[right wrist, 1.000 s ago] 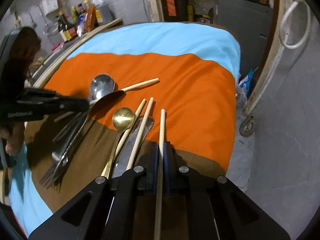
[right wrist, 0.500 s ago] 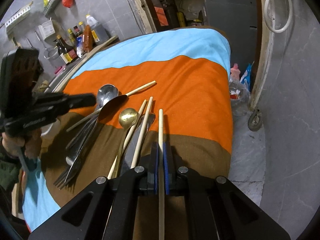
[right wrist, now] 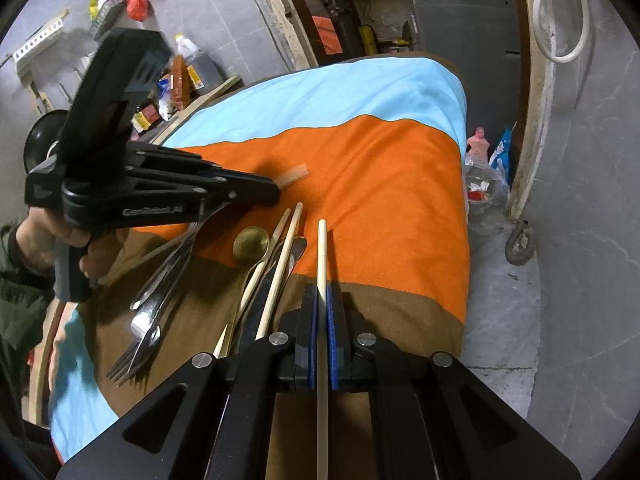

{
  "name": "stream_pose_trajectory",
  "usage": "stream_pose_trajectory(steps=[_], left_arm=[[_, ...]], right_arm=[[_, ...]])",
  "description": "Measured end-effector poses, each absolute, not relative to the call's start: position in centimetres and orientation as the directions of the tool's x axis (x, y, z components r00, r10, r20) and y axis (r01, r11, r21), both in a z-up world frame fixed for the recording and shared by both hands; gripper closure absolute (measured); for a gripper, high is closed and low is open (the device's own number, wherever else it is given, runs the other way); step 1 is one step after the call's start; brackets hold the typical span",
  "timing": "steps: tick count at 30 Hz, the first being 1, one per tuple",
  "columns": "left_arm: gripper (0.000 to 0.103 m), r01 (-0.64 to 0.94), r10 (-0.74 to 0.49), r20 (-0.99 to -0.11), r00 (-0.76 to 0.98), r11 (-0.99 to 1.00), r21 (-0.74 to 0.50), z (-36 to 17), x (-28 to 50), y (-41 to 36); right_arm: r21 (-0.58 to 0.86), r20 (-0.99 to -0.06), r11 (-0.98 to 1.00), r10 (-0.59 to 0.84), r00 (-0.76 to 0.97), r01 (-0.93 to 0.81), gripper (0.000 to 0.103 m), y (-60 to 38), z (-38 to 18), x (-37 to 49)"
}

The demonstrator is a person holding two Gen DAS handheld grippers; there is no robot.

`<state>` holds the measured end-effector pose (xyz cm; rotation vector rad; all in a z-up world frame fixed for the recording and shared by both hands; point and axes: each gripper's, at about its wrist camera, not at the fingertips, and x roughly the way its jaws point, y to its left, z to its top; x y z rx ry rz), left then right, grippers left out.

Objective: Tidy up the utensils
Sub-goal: 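Grasp another wooden chopstick with the left gripper while the right gripper holds its chopstick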

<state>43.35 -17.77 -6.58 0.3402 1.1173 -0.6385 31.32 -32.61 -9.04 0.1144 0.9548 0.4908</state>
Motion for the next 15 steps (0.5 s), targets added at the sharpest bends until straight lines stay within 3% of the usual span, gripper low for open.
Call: stream_pose_trajectory(steps=[7, 10, 15], left_arm=[[0.089, 0.612, -0.301, -0.92, 0.25, 0.786, -0.091, -7.3, 44.5, -18.0], [0.097, 0.583, -0.319, -0.915, 0.246, 0.803, -0.124, -7.3, 44.8, -17.3], [0.097, 0.557, -0.341, -0.903, 0.261, 0.818, -0.147, -6.3, 44.8, -16.2]], right_arm=[[0.286, -0.774, 0.891, 0.432, 0.462, -0.354, 0.1, -32.0, -8.9, 31.8], [0.258, -0.791, 0.897, 0.41, 0.455, -0.359, 0.1, -31.5, -8.9, 32.0], [0.246, -0.798, 0.901, 0.397, 0.453, -0.357, 0.098, -31.4, -9.0, 31.9]])
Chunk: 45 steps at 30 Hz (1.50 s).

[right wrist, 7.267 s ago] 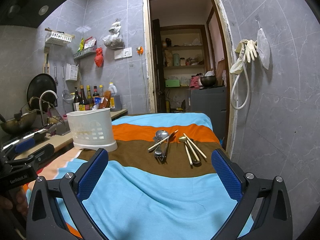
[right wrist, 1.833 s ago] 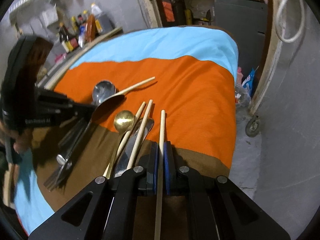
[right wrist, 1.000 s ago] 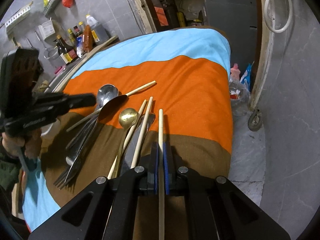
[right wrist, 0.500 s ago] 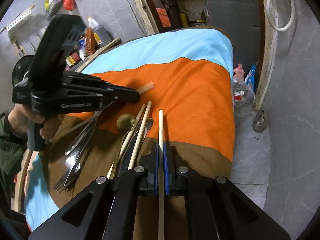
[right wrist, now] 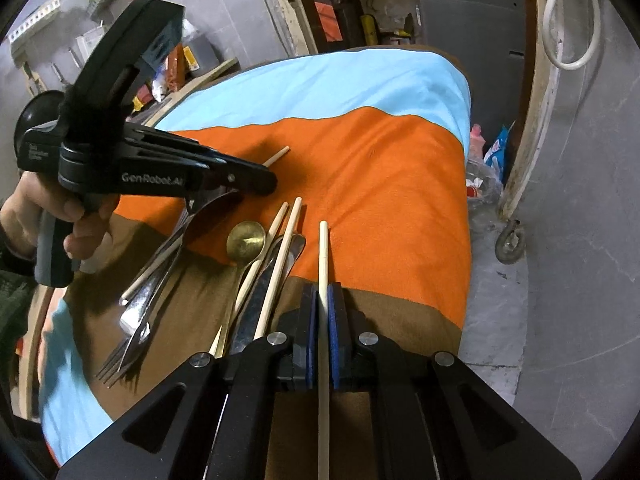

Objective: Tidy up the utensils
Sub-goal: 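Grasp another wooden chopstick with the left gripper while the right gripper holds its chopstick, then lift both chopsticks and carry them over the white basket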

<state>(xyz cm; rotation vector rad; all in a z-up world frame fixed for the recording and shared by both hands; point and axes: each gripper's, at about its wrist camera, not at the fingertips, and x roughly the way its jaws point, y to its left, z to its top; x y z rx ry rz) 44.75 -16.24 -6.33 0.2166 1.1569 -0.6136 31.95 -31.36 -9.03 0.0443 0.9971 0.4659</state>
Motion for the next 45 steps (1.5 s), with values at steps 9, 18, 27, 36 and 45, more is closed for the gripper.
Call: stream_pose_trajectory(steps=[9, 18, 27, 36, 45], left_arm=[[0.087, 0.55, -0.33, -0.9, 0.285, 0.825, -0.128, -4.3, 44.2, -15.7], [0.086, 0.53, -0.242, -0.934, 0.262, 0.845, -0.07, -6.4, 44.7, -17.0], [0.101, 0.486, -0.267, -0.924, 0.272, 0.867, -0.107, -6.9, 45.1, -16.0], [0.101, 0.404, -0.473, -0.794, 0.382, 0.858, -0.317, -3.3, 41.7, -11.6], [0.101, 0.434, -0.572, -0.557, 0.602, 0.82, -0.373, 3.4, 33.7, -6.9]], right_arm=[[0.267, -0.792, 0.899, 0.41, 0.453, -0.348, 0.098, -31.6, -9.1, 32.1], [0.27, -0.791, 0.896, 0.416, 0.449, -0.353, 0.098, -31.7, -9.2, 32.2], [0.175, -0.834, 0.904, 0.347, 0.428, -0.391, 0.098, -29.9, -8.9, 32.5], [0.176, -0.795, 0.923, 0.337, 0.503, -0.341, 0.1, -30.6, -7.9, 31.0], [0.289, -0.547, 0.897, 0.441, 0.712, -0.333, 0.1, -31.5, -1.3, 25.6]])
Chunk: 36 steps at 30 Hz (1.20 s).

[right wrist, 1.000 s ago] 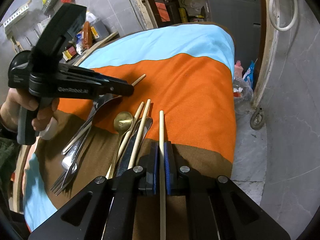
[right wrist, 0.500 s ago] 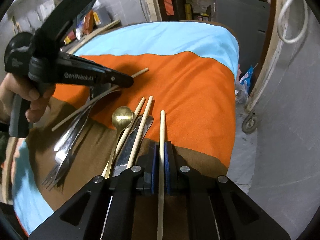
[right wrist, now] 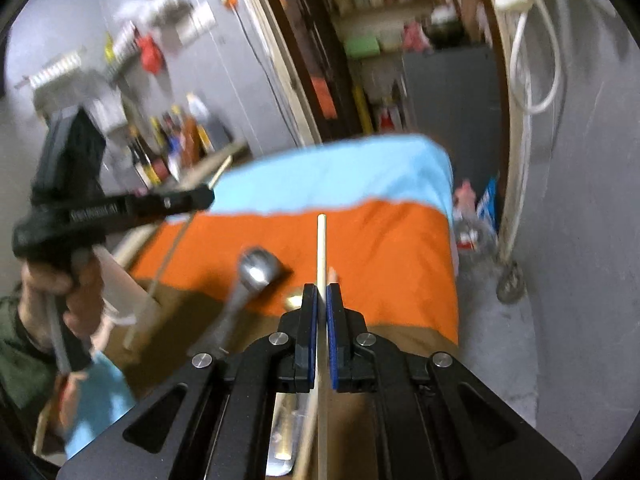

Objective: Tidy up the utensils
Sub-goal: 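Lift both chopsticks and carry them over the white basket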

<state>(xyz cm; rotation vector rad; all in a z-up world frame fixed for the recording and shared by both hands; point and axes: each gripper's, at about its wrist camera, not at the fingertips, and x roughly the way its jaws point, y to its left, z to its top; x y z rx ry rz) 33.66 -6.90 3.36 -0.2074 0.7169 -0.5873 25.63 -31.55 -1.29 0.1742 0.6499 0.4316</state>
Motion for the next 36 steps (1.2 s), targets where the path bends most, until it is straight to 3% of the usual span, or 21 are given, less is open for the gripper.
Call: stream_pose_trajectory(steps=[9, 18, 29, 36], left_arm=[[0.101, 0.442, -0.54, -0.346, 0.767, 0.836, -0.325, 8.7, 27.6, -4.2], [0.101, 0.375, -0.435, -0.145, 0.889, 0.871, -0.317, 12.9, 23.7, 4.3], [0.101, 0.148, -0.166, -0.022, 0.986, 0.927, -0.345, 11.7, 22.0, 16.5], [0.101, 0.089, -0.072, 0.059, 0.996, 0.921, -0.38, 8.3, 22.0, 20.1]], right_arm=[[0.242, -0.277, 0.849, 0.524, 0.806, -0.469, 0.1, -26.5, 5.8, 22.3], [0.277, -0.054, 0.724, 0.668, 0.742, -0.631, 0.1, -17.5, 10.3, 22.7], [0.247, 0.139, 0.635, 0.724, 0.676, -0.732, 0.1, -8.2, 10.1, 24.7], [0.208, 0.174, 0.654, 0.707, 0.686, -0.727, 0.1, -6.1, 7.4, 25.2]])
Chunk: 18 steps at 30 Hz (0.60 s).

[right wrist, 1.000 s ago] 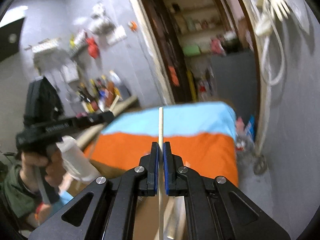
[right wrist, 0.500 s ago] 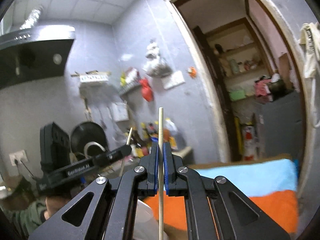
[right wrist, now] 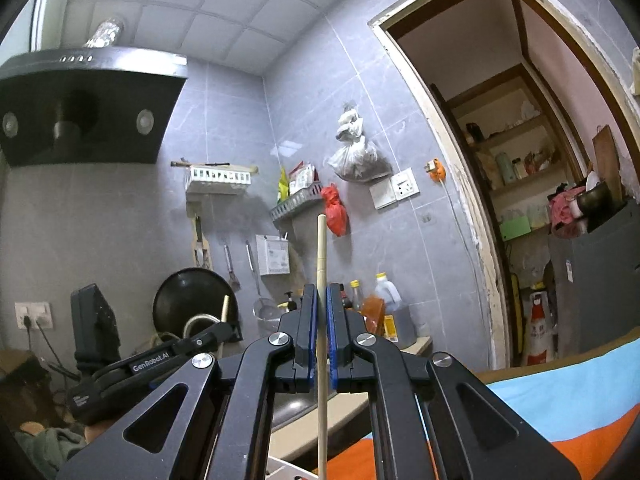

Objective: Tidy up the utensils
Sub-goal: 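Lift both chopsticks and carry them over the white basket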

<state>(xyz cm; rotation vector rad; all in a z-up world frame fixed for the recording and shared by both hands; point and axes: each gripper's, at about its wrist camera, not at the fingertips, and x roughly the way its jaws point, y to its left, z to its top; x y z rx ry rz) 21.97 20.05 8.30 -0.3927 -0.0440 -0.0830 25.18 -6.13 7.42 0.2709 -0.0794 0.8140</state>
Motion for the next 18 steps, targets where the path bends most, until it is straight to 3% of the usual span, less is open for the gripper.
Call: stream_pose_trajectory(steps=[6, 12, 18], left_arm=[[0.101, 0.058, -0.007, 0.129, 0.992, 0.917, -0.396, 6.6, 21.8, 20.6], [0.101, 0.019, 0.044, 0.184, 0.982, 0.944, -0.33, 5.7, 20.8, 19.3], [0.101, 0.019, 0.036, 0.18, 0.983, 0.955, -0.295, 4.8, 20.6, 18.8]], right_arm=[[0.168, 0.149, 0.685, 0.693, 0.705, -0.709, 0.1, -5.1, 5.2, 25.4], [0.168, 0.113, 0.699, 0.687, 0.718, -0.695, 0.1, -4.7, 3.6, 25.9], [0.163, 0.069, 0.7, 0.695, 0.716, -0.695, 0.1, -4.4, 2.6, 26.0]])
